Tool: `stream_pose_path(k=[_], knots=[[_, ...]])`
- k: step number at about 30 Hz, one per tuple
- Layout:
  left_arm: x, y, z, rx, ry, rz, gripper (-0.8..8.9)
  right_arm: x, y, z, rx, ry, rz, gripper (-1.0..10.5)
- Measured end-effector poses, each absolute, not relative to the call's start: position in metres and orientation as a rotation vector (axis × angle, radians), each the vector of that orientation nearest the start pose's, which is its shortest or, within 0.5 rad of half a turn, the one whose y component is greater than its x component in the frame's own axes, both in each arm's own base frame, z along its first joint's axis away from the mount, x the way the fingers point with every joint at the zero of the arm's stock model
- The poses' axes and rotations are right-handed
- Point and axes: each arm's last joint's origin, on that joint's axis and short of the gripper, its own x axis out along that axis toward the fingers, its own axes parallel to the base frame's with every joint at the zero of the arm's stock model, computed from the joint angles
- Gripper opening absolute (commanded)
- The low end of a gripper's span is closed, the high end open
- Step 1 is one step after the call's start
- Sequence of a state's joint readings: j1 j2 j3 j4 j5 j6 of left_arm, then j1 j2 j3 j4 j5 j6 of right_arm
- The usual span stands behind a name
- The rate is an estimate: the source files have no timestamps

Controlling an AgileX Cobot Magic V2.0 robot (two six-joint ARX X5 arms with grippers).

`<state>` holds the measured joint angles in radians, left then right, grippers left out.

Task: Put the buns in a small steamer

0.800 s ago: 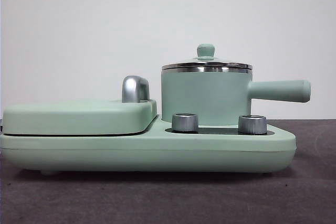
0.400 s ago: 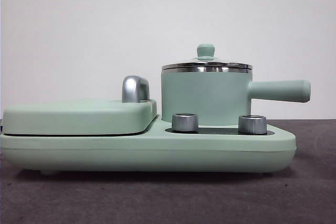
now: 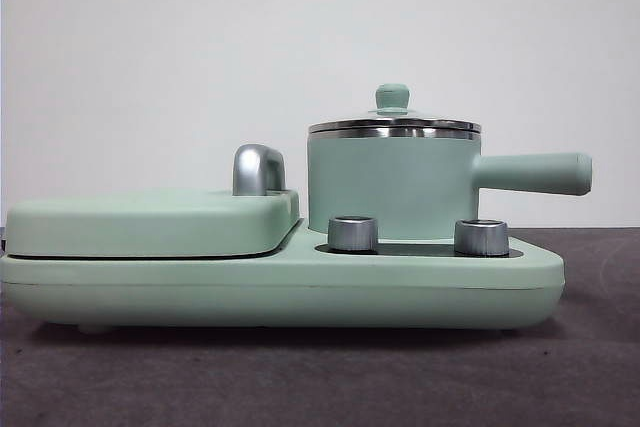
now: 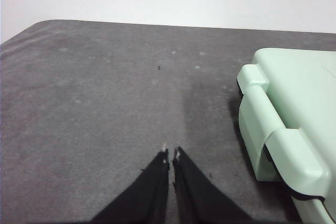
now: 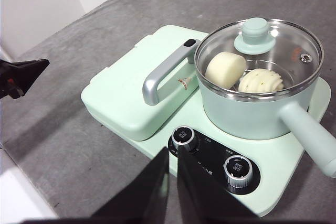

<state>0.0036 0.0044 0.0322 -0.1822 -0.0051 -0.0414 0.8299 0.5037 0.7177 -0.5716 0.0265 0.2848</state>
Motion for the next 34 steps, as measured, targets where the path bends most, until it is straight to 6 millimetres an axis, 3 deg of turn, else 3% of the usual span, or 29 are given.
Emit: stream_pose_path(k=[19,23,27,34], knots=[[0.095,0.0,0.157,-0.043,0.154,0.012,0.2,0.072,0.078,0.308,0.115,0.442,0.737,0.2],[0.095,0.0,0.157,-0.044,0.154,0.012,0.2,0.072,0.067,0.311,0.154,0.411,0.708,0.2],[0.095,0.0,0.157,-0.044,0.154,0.012,0.2,0.077,0.052,0.309,0.205,0.338,0.577,0.2],[0.095,0.001,0.157,-0.044,0.154,0.012,0.2,0.077,0.019,0.273,0.208,0.177,0.211,0.2]])
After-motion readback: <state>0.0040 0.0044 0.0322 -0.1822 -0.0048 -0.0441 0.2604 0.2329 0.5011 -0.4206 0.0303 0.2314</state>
